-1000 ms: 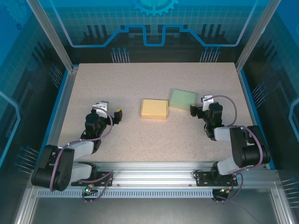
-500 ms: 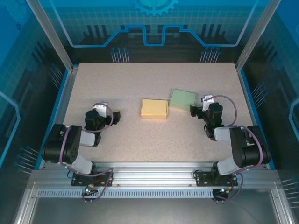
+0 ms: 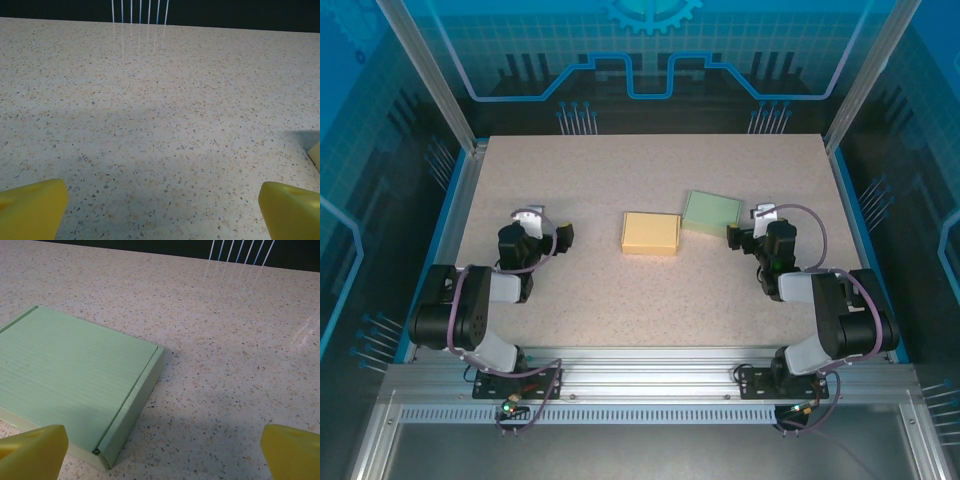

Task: Fold the paper box

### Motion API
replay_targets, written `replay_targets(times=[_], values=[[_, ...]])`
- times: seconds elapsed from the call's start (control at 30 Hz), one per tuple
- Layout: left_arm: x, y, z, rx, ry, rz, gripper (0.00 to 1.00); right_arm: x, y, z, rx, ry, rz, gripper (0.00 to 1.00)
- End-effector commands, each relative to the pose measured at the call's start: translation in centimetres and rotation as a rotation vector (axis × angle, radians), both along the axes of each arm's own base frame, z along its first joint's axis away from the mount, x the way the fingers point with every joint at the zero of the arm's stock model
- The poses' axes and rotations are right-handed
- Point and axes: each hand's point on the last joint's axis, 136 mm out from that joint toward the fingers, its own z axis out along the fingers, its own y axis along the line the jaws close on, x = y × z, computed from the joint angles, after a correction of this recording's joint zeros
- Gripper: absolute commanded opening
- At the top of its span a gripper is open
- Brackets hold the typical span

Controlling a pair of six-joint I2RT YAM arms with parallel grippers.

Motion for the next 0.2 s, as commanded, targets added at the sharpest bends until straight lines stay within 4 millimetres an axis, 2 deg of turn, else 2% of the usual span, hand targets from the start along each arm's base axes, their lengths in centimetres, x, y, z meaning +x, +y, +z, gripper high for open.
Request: replay_targets(times=[0.0, 0.17], values=[[0.17, -0.32, 0.41, -0.009, -0.01, -0.011, 0.99, 0.43, 0.01, 0.5, 0.02, -0.012, 0.001, 1.0], [0.17, -0.31, 0.39, -0.011, -0.01, -0.01, 0.99, 0.43, -0.03, 0.5, 0.02, -0.012, 0.0, 1.0]])
